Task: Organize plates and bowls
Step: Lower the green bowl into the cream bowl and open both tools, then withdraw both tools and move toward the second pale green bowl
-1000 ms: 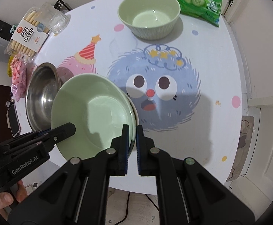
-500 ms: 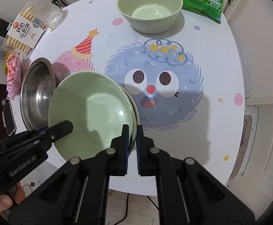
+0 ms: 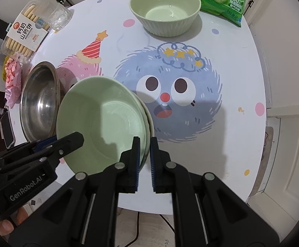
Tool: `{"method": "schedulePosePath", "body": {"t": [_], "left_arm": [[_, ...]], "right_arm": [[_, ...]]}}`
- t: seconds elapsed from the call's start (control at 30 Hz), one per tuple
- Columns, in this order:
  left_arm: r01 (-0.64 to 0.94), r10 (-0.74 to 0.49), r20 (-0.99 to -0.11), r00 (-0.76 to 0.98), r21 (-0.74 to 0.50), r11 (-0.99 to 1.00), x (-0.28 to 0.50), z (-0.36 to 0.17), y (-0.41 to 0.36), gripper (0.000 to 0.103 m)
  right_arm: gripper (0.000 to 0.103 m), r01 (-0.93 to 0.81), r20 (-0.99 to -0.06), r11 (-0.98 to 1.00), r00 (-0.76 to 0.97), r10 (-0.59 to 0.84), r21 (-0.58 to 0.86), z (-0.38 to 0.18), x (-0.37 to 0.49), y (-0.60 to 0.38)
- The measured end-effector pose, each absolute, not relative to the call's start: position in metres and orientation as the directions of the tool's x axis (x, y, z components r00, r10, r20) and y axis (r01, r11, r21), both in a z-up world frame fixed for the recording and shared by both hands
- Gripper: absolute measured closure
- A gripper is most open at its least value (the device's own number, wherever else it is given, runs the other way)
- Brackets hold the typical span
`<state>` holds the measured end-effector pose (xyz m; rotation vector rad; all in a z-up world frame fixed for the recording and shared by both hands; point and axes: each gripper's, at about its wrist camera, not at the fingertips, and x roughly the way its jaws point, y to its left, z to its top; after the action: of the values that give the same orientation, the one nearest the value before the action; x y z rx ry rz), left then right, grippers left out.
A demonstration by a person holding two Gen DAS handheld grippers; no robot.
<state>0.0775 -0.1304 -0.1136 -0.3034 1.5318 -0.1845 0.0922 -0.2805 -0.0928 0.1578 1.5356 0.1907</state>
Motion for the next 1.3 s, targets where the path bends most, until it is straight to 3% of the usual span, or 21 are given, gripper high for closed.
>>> {"method": "schedulePosePath", "body": {"t": [0.07,0.13,0.3,0.53,0.6,0.67,0.73,1.3], "left_arm": [[-0.07,-0.31,-0.95,0.044,-0.313,0.947,0.078,-0.111,-0.13,0.066],[-0.068,-0.311,-0.949,0.057,-0.314,0.947,0.079,-0.107,-0.129,0.048],[-0.071,-0.325,-0.942,0.079,-0.331,0.941,0.081,-0.094,-0.124,0.029],[-0.076,-0.359,-0.927,0.11,-0.368,0.927,0.114,-0.072,-0.119,0.015],[-0.083,-0.365,-0.923,0.118,-0.376,0.923,0.129,-0.068,-0.119,0.011],[-0.084,-0.356,-0.925,0.134,-0.369,0.926,0.142,-0.066,-0.121,0.001],[-0.087,-0.346,-0.927,0.149,-0.36,0.929,0.158,-0.066,-0.124,0.0],[-0.089,-0.327,-0.944,0.046,-0.33,0.94,0.26,-0.12,-0.171,0.0]], "right_arm": [[0.09,-0.023,-0.975,0.975,0.029,0.221,0.22,-0.091,0.091,-0.28],[0.087,-0.02,-0.974,0.974,0.031,0.226,0.226,-0.09,0.091,-0.281],[0.065,0.003,-0.971,0.972,0.053,0.233,0.234,-0.082,0.09,-0.288],[0.056,0.083,-0.955,0.957,0.129,0.268,0.28,-0.053,0.11,-0.327],[0.039,0.114,-0.952,0.951,0.143,0.272,0.288,-0.047,0.124,-0.341],[0.013,0.147,-0.944,0.94,0.168,0.282,0.307,-0.043,0.138,-0.357],[0.002,0.177,-0.944,0.935,0.178,0.278,0.308,-0.043,0.154,-0.371],[0.001,0.298,-0.926,0.877,0.145,0.348,0.376,-0.098,0.249,-0.395]]}}
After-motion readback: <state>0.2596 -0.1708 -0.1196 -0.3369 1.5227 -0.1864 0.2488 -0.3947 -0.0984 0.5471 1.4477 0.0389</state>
